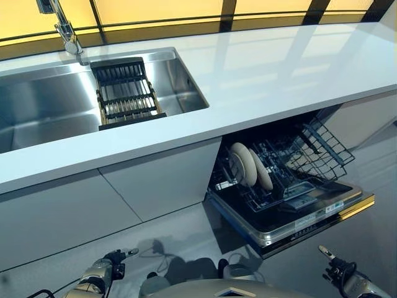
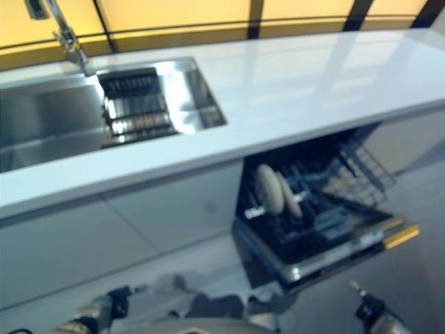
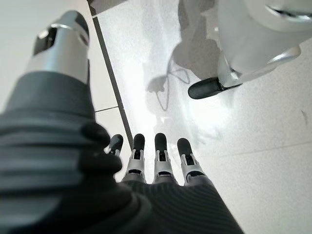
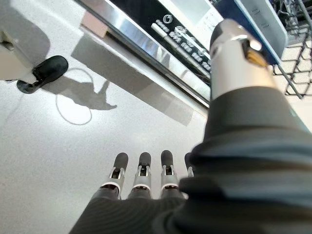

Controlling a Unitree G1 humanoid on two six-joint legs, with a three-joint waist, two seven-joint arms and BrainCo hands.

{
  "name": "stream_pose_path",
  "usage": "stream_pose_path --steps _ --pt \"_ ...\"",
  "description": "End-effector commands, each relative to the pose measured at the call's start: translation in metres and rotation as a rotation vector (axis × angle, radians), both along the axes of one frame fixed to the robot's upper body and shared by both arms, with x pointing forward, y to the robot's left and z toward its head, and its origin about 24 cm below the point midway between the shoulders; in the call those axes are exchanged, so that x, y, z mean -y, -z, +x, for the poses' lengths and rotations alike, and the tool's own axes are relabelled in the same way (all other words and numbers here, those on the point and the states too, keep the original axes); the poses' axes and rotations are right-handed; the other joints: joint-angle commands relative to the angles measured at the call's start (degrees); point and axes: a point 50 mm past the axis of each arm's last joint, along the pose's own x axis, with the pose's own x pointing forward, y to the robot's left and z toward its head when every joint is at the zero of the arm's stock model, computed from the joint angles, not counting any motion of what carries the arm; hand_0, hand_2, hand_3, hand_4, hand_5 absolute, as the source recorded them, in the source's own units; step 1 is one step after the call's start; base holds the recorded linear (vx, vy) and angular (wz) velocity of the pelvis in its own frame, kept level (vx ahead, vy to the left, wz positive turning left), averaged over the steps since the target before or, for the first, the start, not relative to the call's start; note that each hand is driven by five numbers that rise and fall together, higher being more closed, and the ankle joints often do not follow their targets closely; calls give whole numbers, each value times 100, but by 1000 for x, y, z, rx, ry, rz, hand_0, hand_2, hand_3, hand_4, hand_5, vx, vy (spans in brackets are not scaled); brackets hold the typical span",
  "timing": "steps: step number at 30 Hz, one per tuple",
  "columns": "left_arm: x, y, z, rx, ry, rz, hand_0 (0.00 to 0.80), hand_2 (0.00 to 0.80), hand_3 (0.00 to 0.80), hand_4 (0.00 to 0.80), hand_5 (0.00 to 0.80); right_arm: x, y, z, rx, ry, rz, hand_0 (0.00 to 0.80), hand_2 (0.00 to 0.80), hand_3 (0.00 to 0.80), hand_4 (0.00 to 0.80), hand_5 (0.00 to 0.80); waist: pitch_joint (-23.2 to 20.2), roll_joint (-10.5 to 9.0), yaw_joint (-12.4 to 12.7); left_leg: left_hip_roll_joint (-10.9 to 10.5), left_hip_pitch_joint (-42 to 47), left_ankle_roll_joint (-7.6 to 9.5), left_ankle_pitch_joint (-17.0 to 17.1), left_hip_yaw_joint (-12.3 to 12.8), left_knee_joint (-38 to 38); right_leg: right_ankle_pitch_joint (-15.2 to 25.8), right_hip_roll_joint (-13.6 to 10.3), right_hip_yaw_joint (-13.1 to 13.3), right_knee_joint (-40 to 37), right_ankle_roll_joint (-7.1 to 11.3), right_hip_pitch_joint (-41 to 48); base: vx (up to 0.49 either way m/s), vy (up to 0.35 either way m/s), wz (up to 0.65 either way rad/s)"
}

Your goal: Take plates into dishwasher

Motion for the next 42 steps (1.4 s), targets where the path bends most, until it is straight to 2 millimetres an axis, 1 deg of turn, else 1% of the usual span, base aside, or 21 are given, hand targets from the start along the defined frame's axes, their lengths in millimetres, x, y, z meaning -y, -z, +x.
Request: stream_pose_path --steps 1,4,7,10,14,16,18,19,20,21,22,23,24,25,27,28,30,33,35,38,42 --pt "-10 -7 11 37 32 37 0 0 0 0 0 3 -4 17 89 30 -10 0 0 0 0 0 80 177 194 -297 105 592 -178 80 -69 -286 -129 172 810 214 -330 -91 -121 12" --pt "-11 -7 10 31 36 46 0 0 0 0 0 1 -2 17 91 43 1 0 0 0 0 0 107 222 223 -279 38 582 -129 36 -53 -395 -107 128 930 163 -348 -74 -72 11" --pt "-14 -9 11 33 39 54 0 0 0 0 0 -1 -1 16 94 61 5 0 0 0 0 0 211 322 244 -231 -100 550 -47 -47 -19 -544 -44 70 1112 57 -429 -101 -63 7" --pt "-13 -9 13 42 34 44 0 0 0 0 0 0 -1 14 94 62 4 0 0 0 0 0 281 384 255 -221 -166 509 25 -139 -64 -583 7 32 1123 -5 -458 -91 -45 20" --pt "-6 -8 15 52 31 18 0 0 0 0 0 -1 1 10 115 48 20 0 0 0 0 0 349 468 283 -130 -281 389 234 -194 -211 -684 143 -82 1086 -129 -409 -42 -39 6" --pt "-4 -6 12 51 28 8 0 0 0 0 0 -2 2 9 121 36 23 0 0 0 0 0 368 476 292 -71 -353 317 350 -215 -272 -724 205 -110 1049 -181 -349 21 -51 5" --pt "-1 -5 11 55 24 -8 0 0 0 0 0 -2 1 11 131 32 27 0 0 0 0 0 406 469 356 -37 -474 218 556 -306 -410 -713 291 -106 868 -235 -201 26 -51 15" --pt "0 -4 11 55 25 -14 0 0 0 0 0 -2 1 11 134 35 25 0 0 0 0 0 415 463 366 -29 -532 197 576 -287 -387 -709 303 -111 826 -245 -168 -45 -77 15" --pt "3 -4 12 60 48 -32 0 0 0 0 0 1 0 11 159 47 20 0 0 0 0 0 427 394 328 -43 -653 234 391 -126 100 -637 245 -195 742 -281 -170 -88 -78 13" --pt "5 -4 15 68 64 -46 0 0 0 0 0 2 -2 14 170 41 9 0 0 0 0 0 449 321 297 -143 -671 328 52 -155 587 -606 136 -189 784 -298 -222 -117 -47 21" --pt "8 -4 18 81 73 -60 0 0 0 0 0 2 -4 20 186 29 1 0 0 0 0 0 449 322 306 -246 -659 388 -59 -283 642 -544 101 -122 812 -294 -311 -70 42 30" --pt "10 -5 21 91 74 -68 0 0 0 0 0 2 -6 29 201 11 -5 0 0 0 0 0 451 396 322 -301 -559 407 -6 -421 394 -521 136 -56 879 -265 -418 -40 77 24" --pt "11 -6 23 94 81 -68 0 0 0 0 0 1 -8 35 223 4 -4 0 0 0 0 0 468 453 328 -324 -482 414 51 -415 232 -519 147 -54 960 -247 -503 -29 60 2" --pt "11 -7 25 92 92 -59 0 0 0 0 0 1 -10 41 252 8 2 0 0 0 0 0 503 501 317 -309 -437 418 92 -339 161 -515 134 -97 1066 -220 -591 -38 13 -16" --pt "8 -8 27 96 96 -43 0 0 0 0 0 1 -13 49 295 -4 2 0 0 0 0 0 580 532 304 -348 -429 431 83 -366 164 -498 104 -108 1137 -210 -677 -56 -21 -12" --pt "6 -9 29 104 96 -38 0 0 0 0 0 1 -15 53 319 -10 -1 0 0 0 0 0 623 548 294 -350 -429 438 64 -334 187 -499 84 -132 1167 -214 -715 -70 -11 -2" --pt "4 -11 30 112 91 -33 0 0 0 0 0 3 -21 61 379 -9 0 0 0 0 0 0 695 597 270 -361 -444 471 10 -249 253 -525 50 -183 1272 -240 -823 -89 7 0" --pt "2 -12 30 124 75 -32 0 0 0 0 0 5 -30 74 486 -2 10 0 0 0 0 0 835 661 274 -409 -675 469 -94 -274 586 -593 -19 -177 1429 -328 -962 -98 12 2" --pt "2 -10 27 120 63 -34 0 0 0 0 0 6 -34 78 526 3 18 0 0 0 0 0 887 709 275 -437 -743 470 -143 -279 715 -646 -39 -184 1510 -374 -992 -27 27 3" --pt "7 -7 21 102 70 -50 0 0 0 0 0 8 -42 87 600 -14 25 0 0 0 0 0 935 803 276 -474 -790 470 -185 -286 845 -718 -80 -186 1619 -437 -1027 10 65 2" --pt "16 -2 15 91 85 -89 0 0 0 0 0 11 -58 105 685 -101 24 0 0 0 0 0 951 942 309 -530 -764 459 -211 -307 912 -806 -137 -213 1766 -490 -1043 49 76 3"
